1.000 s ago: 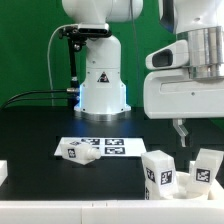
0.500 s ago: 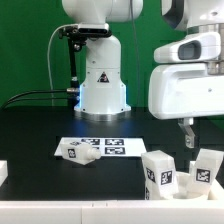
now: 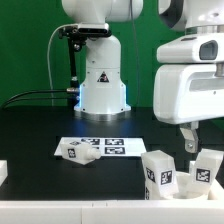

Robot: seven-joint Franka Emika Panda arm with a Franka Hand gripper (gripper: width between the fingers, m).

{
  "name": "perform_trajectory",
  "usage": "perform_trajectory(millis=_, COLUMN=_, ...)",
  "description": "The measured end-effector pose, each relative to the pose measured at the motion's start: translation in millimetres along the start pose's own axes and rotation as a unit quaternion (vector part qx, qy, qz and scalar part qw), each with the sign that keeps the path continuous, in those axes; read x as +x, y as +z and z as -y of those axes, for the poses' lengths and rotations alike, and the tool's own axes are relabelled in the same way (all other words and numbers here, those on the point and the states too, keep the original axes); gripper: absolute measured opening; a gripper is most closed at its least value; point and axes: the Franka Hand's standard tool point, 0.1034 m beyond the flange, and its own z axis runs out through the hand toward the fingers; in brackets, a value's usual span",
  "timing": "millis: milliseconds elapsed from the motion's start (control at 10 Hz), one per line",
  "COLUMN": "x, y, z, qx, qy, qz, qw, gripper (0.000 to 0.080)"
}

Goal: Assemble stool

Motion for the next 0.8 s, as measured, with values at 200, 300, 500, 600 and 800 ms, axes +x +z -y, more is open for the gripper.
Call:
perform_trajectory(millis=200, x=-12.0, y=5.2, z=7.1, qx=0.024, qy=-0.033, qz=0.05, qw=0.998, gripper=0.0649)
perform_trajectory(millis=300, x=-13.5, y=8.3, z=10.7, qx=0.041, qy=-0.047, qz=0.085, qw=0.994, gripper=0.0649)
perform_trajectory(millis=500, x=-9.9, y=21.9, z=17.3, qx=0.041, qy=-0.097, qz=0.086, qw=0.991, gripper=0.0649)
perform_trajectory(millis=600, x=-10.3, y=27.2, z=17.1, qx=0.035, qy=-0.124, qz=0.081, qw=0.988, gripper=0.0649)
perform_trajectory(millis=800, x=-10.5, y=30.6, z=9.7, qx=0.02, qy=-0.198, qz=0.08, qw=0.977, gripper=0.0649)
